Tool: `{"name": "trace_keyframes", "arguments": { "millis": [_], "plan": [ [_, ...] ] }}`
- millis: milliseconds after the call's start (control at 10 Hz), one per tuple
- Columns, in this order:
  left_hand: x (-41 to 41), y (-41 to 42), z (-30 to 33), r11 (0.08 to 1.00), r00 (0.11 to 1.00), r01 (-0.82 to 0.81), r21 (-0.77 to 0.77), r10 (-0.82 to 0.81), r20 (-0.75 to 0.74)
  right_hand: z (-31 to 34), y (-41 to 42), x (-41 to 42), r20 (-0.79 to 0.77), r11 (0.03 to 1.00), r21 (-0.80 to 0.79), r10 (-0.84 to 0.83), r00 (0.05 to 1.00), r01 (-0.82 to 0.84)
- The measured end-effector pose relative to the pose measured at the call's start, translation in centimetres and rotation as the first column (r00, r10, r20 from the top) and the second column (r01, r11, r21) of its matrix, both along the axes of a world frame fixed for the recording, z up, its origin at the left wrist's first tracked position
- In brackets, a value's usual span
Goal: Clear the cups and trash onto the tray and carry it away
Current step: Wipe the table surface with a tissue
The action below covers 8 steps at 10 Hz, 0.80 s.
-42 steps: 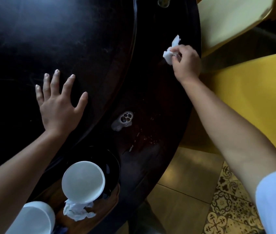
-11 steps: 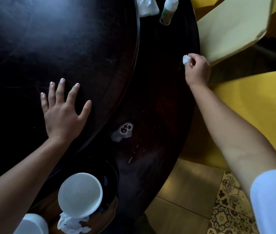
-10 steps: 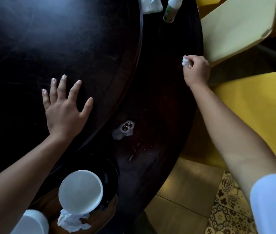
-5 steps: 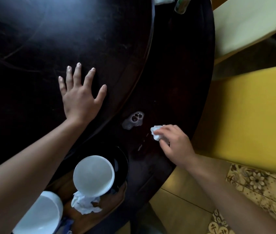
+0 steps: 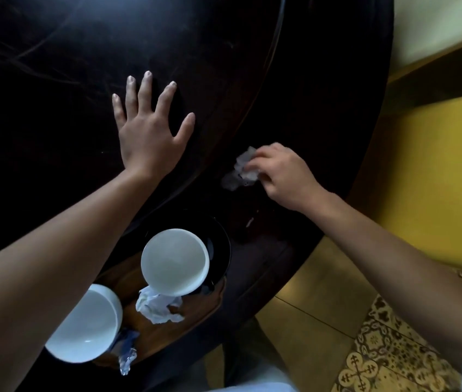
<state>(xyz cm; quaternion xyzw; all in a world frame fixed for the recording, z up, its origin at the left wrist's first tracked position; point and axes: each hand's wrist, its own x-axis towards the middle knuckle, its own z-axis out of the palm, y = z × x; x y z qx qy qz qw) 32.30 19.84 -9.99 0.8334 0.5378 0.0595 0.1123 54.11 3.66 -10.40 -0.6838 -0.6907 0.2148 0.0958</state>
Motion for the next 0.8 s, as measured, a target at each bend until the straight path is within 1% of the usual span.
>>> {"name": "trace_keyframes", "arguments": {
  "millis": [100, 200, 300, 400, 500, 600, 700, 800],
  "plan": [
    [-0.3, 0.0, 0.1, 1.0, 1.0, 0.005, 0.0, -0.005, 0.0, 0.7, -4.3, 0.9, 0.006, 0.998, -0.055, 0.01, 1.0, -0.009],
    [-0.5, 0.0, 0.0, 1.0, 1.0, 0.01, 0.01, -0.01, -0.005, 1.4, -6.2, 1.7, -0.025, 0.995, -0.089, -0.045, 0.999, 0.043],
    [-0.5, -0.1, 0.0, 1.0, 1.0, 0.013, 0.008, -0.012, -0.011, 1.9, -4.2, 1.2, -0.136, 0.987, 0.017, -0.154, 0.979, 0.158],
    [-0.6, -0.1, 0.0, 1.0, 1.0, 0.015, 0.009, -0.015, -0.019, 1.5, -0.4, -0.8, -0.214, 0.982, 0.073, -0.152, 0.965, 0.171],
    [-0.5, -0.2, 0.0, 1.0, 1.0, 0.013, 0.003, -0.013, -0.02, 1.0, 2.5, -2.8, -0.195, 0.995, 0.018, -0.09, 0.977, 0.096],
    [-0.6, -0.2, -0.1, 1.0, 1.0, 0.011, 0.004, -0.011, -0.025, 0.6, 2.7, -4.1, -0.06, 0.997, -0.044, 0.058, 0.997, -0.061],
    [-0.5, -0.1, 0.0, 1.0, 1.0, 0.011, 0.0, -0.011, -0.017, 0.4, 0.3, -3.5, 0.028, 0.982, -0.055, 0.18, 0.983, -0.178],
    [-0.5, 0.0, 0.1, 1.0, 1.0, 0.011, -0.003, -0.011, -0.014, 0.7, -3.2, -1.7, 0.043, 0.972, -0.077, 0.226, 0.973, -0.222]
  ]
}}
